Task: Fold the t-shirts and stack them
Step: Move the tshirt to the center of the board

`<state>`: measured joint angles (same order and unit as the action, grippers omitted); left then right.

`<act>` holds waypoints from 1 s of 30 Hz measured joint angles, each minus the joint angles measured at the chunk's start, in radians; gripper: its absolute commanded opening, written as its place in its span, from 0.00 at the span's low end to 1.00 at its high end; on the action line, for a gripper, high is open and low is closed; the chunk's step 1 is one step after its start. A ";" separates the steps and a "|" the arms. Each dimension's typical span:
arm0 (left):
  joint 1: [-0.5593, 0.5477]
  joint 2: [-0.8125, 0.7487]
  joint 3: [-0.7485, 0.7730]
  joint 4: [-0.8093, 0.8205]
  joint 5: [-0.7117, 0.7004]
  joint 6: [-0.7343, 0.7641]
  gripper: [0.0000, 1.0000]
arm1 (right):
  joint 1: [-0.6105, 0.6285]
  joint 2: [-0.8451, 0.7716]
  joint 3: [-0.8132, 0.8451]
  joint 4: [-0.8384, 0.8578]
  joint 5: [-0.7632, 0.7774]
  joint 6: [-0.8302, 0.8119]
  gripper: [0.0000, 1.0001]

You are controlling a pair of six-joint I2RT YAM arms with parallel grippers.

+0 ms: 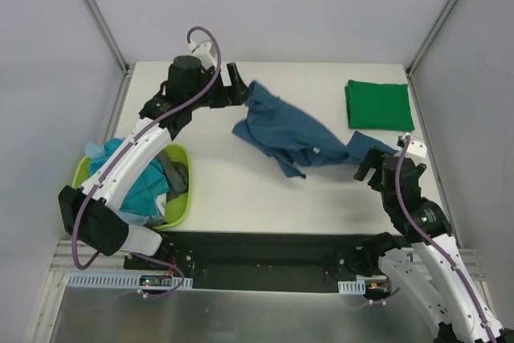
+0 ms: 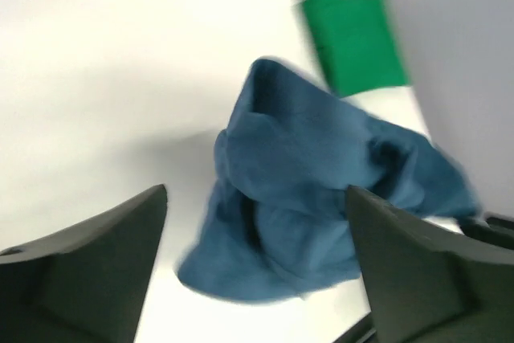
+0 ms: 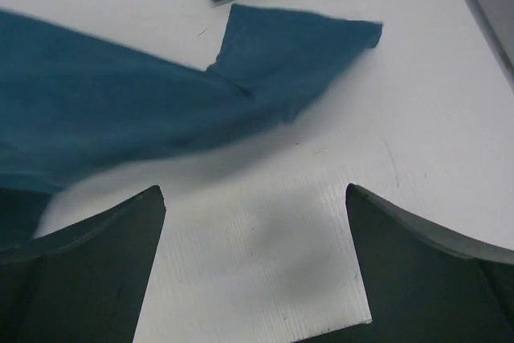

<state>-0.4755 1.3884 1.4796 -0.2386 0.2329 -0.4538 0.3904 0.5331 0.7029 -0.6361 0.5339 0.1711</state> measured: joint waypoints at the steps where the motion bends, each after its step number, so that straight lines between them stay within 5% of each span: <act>1: 0.018 0.000 -0.057 -0.002 -0.039 0.005 0.99 | 0.000 -0.014 0.000 -0.014 -0.010 0.008 0.96; 9: 0.101 0.042 -0.330 -0.059 -0.167 -0.001 0.99 | 0.000 0.008 0.000 -0.080 -0.124 0.031 0.96; 15: 0.101 0.071 -0.324 -0.029 -0.154 0.003 0.99 | 0.000 0.128 -0.024 -0.051 -0.185 0.032 0.96; 23: 0.071 0.321 -0.205 -0.027 -0.076 0.029 0.99 | -0.008 0.301 -0.075 -0.005 -0.179 0.144 0.96; 30: 0.006 0.448 -0.116 -0.024 -0.046 0.075 0.94 | -0.120 0.418 -0.126 0.078 -0.174 0.220 0.96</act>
<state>-0.4690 1.8362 1.3636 -0.2626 0.1871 -0.3786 0.2703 0.9512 0.5770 -0.5579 0.3599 0.3912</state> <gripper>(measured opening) 0.970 0.963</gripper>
